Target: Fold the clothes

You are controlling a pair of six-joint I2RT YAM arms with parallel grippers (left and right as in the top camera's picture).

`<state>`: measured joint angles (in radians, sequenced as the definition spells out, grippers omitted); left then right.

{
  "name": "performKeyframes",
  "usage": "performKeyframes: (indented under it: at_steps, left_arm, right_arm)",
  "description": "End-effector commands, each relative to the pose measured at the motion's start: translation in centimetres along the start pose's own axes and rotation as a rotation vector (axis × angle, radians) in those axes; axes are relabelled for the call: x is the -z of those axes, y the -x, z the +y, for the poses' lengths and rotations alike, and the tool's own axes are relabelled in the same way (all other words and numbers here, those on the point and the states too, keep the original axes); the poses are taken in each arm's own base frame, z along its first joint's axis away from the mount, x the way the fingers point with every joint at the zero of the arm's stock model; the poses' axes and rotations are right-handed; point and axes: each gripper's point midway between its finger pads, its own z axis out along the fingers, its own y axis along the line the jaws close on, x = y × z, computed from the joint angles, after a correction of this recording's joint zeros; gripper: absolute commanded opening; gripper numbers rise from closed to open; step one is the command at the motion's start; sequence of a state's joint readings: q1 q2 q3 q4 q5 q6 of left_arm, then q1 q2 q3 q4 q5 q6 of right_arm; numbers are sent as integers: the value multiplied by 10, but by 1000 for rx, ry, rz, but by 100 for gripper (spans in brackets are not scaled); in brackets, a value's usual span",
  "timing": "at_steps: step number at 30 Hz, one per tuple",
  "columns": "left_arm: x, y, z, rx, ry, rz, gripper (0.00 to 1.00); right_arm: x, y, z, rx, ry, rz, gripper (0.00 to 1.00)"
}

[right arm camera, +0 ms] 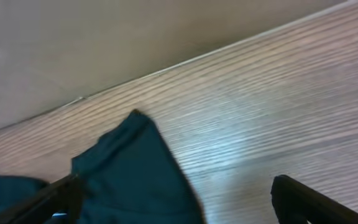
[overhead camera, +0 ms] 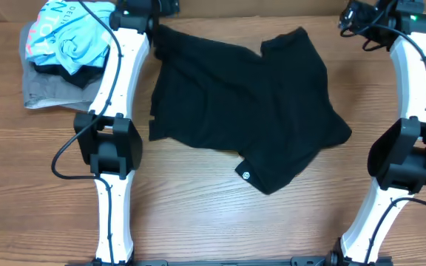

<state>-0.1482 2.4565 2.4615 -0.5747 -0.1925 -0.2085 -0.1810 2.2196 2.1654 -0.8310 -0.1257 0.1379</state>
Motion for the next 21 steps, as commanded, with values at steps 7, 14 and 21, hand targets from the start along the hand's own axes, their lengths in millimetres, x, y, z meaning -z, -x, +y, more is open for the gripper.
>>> performKeyframes:
  at_steps: [7,14,21]
  left_arm:
    - [117,61,21,2,8,13,100]
    - [232,64,26,-63,-53,88,100]
    - [291,29,44,-77,-28,241,100]
  right_arm:
    - [102,11,26,-67,88,46,100]
    - [216,-6,47,-61,115,47,100]
    - [303,-46,52,-85,108,66,100]
